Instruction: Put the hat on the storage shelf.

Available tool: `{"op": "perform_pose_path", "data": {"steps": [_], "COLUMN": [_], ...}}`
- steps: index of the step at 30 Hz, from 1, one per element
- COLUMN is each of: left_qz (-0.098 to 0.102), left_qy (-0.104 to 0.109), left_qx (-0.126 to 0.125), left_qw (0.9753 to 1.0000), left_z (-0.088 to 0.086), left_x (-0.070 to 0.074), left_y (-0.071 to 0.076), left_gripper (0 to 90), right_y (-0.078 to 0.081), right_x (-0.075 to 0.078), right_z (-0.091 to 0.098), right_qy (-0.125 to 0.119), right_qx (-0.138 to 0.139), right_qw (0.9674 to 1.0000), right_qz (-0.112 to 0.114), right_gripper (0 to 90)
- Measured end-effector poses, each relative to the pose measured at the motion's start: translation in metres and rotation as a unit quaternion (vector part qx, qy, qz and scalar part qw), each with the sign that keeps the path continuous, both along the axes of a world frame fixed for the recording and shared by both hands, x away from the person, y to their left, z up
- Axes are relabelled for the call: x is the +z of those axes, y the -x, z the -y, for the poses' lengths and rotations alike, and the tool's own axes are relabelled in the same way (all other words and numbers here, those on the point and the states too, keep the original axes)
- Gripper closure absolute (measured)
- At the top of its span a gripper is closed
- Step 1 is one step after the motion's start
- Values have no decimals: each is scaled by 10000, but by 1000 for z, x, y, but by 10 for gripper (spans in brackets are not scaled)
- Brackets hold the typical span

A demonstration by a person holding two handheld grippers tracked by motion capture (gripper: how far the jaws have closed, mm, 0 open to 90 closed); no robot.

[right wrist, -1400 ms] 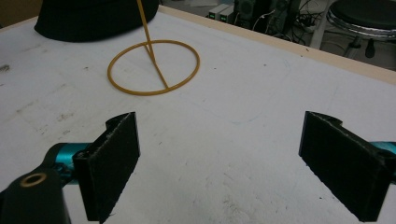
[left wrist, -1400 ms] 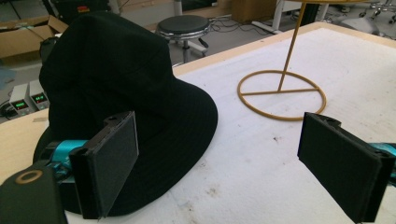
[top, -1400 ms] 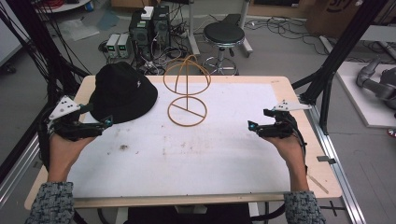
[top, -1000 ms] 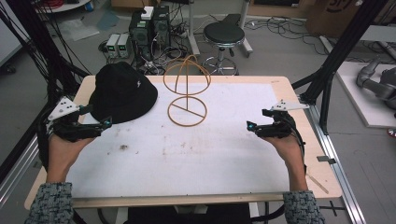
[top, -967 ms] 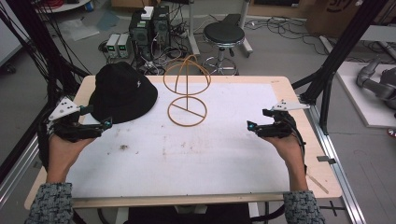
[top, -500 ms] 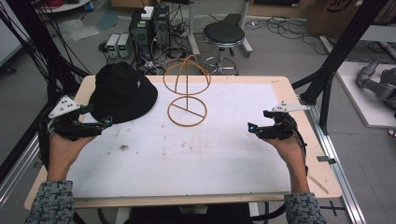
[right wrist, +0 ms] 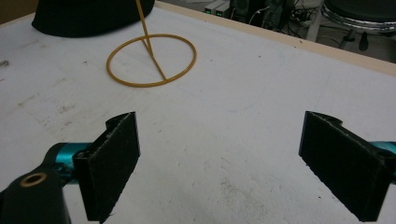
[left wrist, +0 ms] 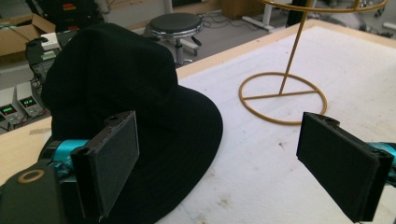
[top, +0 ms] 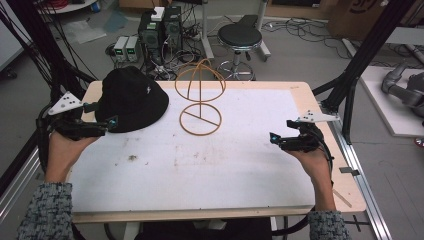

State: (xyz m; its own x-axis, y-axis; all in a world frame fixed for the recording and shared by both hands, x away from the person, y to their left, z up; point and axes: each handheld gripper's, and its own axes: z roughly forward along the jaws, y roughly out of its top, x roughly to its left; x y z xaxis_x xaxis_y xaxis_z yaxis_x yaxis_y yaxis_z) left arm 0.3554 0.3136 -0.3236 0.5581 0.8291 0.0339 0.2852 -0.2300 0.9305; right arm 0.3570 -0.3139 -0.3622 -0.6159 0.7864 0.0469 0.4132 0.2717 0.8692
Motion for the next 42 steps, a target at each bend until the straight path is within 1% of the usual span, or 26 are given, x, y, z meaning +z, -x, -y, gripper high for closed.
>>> {"op": "perform_pose_path", "data": {"steps": [3,4,6,7,12,14,15,16,17,21,23,24,25,26,28,30,32,33,35,36,37,42], "left_qz": [28,53,94,135,294,300,303,303,367,455,490,474,421,389,389,423,451,459,438,443,453,385], "left_qy": [2,82,143,209,388,348,292,292,248,139,10,-20,-79,-60,49,101,149,165,244,246,291,386], "left_qx": [-105,-141,-120,-100,109,160,130,130,135,29,17,16,61,75,99,121,187,199,226,264,280,417], "left_qw": [9999,9999,9998,9996,9988,9988,9990,9990,9989,9989,9988,9989,9991,9992,9992,9990,9987,9986,9985,9984,9982,9976], "left_z": [-5,-7,-12,-14,-23,-24,-24,-24,-22,-16,-13,-11,-10,-9,-7,-5,-3,-2,-2,-3,-3,-8], "left_x": [9,12,17,18,21,24,30,30,34,50,56,58,58,57,54,50,47,45,43,42,40,32], "left_y": [-9,-13,-19,-21,-34,-39,-43,-43,-46,-55,-62,-65,-69,-73,-81,-87,-93,-95,-102,-105,-108,-119], "left_gripper": [136,136,136,136,136,136,136,136,136,136,136,136,136,134,133,132,132,132,132,132,132,132], "right_y": [2,4,5,6,9,11,13,13,14,16,16,18,18,19,21,24,25,26,27,28,28,30], "right_x": [0,0,-1,-2,-4,-4,-5,-5,-6,-7,-7,-8,-8,-8,-8,-7,-7,-7,-8,-9,-10,-13], "right_z": [0,0,2,2,4,4,3,3,3,5,5,6,6,7,9,13,13,14,15,15,14,13], "right_qy": [27,9,33,-12,-15,-13,-5,7,-2,0,10,-1,16,17,15,-9,-27,5,18,28,27,42], "right_qx": [6,-3,17,2,-8,16,7,18,-9,-28,-18,-28,-40,-53,-73,-111,-129,-132,-131,-131,-137,-107], "right_qw": [10000,10000,10000,10000,10000,10000,10000,10000,10000,10000,10000,10000,10000,9999,10000,9999,9999,9999,9999,9999,9999,9999], "right_qz": [-2,-42,-9,-34,-44,-64,-72,-74,-84,-60,-65,-78,-79,-95,-62,-27,-52,-36,-56,-53,-81,-100], "right_gripper": [122,123,122,122,123,123,122,122,122,123,122,122,122,122,122,123,122,123,123,122,122,122]}}
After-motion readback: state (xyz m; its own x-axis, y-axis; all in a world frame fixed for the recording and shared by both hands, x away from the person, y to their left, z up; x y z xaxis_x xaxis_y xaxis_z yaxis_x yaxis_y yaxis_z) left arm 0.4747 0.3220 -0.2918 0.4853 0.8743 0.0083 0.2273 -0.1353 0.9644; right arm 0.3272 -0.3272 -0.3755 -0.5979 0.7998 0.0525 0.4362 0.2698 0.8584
